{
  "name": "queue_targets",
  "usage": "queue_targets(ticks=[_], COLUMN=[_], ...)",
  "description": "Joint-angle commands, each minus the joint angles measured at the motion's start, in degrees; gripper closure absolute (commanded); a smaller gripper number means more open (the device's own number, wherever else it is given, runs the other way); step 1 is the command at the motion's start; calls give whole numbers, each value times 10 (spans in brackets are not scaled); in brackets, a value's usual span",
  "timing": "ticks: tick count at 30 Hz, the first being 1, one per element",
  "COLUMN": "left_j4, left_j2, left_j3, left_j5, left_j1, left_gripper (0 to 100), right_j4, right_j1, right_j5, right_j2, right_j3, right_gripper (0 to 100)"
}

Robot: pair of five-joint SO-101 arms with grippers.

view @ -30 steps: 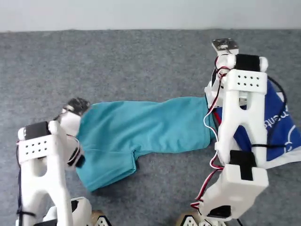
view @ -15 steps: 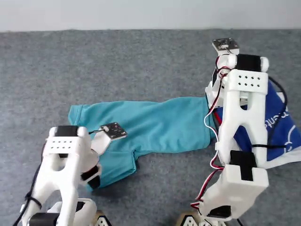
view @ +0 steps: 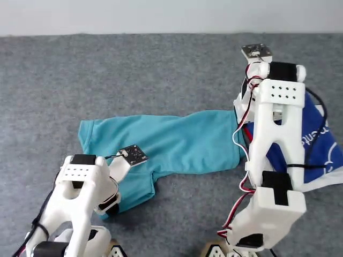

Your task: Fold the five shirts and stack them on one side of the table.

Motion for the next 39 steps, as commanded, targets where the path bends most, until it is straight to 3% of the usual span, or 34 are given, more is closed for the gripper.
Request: queue_targets(ticks=[1,4,9,19,29,32,39], left_j4=[-6,-1,18,180,214,243,242], left_j2=[-4,-4,-4,-5,-5,-6,-5], left_j3=[-5,-32,-85,-226,-338,-371,-377], left_j5=[6,6,6,5,4,-40,-58], left_j1=[4,4,4,1,-4,-7,-18], left_gripper=[900,982,986,986,986,986,985], right_j4=[22,22,22,23,23,23,23], right_j1=[2,2,-15,-35,-36,-36,-36], right_j5=[3,3,2,2,2,2,2], right_j2=[-34,-34,-34,-35,-35,-35,-35], right_j3=[-2,-2,-1,-1,-1,-1,-1], right_gripper=[742,742,742,742,742,742,742])
